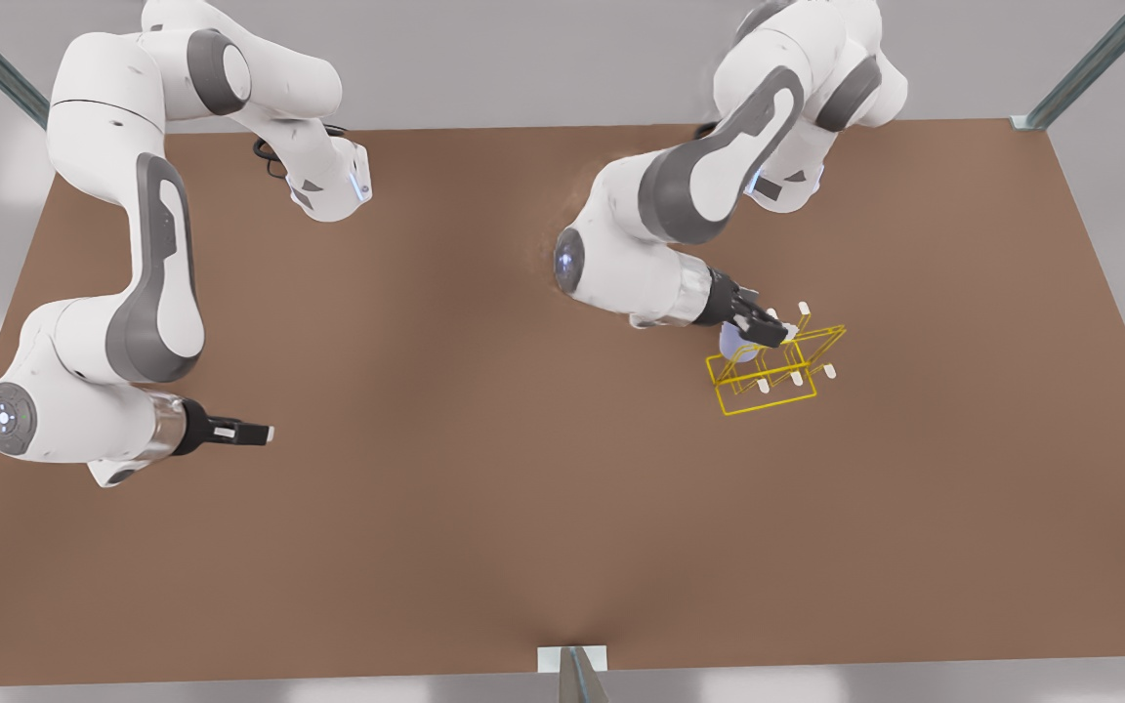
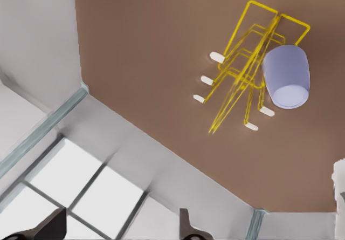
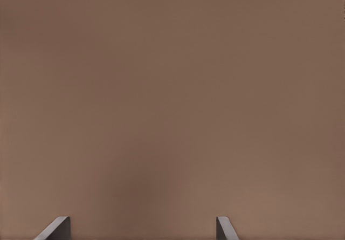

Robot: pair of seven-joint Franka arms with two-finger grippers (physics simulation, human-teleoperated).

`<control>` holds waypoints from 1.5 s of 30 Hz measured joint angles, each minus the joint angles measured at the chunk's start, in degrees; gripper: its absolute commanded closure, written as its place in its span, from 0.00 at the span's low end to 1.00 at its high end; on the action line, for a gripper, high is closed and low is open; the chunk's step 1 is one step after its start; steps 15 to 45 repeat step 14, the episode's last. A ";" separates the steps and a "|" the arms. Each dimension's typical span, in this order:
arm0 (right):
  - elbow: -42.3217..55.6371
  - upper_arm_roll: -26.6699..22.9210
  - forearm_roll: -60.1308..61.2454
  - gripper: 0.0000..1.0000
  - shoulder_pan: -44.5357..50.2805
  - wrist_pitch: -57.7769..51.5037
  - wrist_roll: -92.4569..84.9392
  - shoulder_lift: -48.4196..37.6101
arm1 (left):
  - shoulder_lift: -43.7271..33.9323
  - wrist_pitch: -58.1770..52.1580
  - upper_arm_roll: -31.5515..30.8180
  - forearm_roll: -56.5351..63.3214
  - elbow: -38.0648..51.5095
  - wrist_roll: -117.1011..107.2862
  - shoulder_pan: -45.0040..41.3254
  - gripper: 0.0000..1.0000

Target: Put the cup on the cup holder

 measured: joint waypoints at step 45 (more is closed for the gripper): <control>-0.09 0.08 -6.26 0.00 1.89 0.12 0.13 0.00 | -29.68 19.62 6.91 -42.74 -21.89 -19.35 17.08 0.00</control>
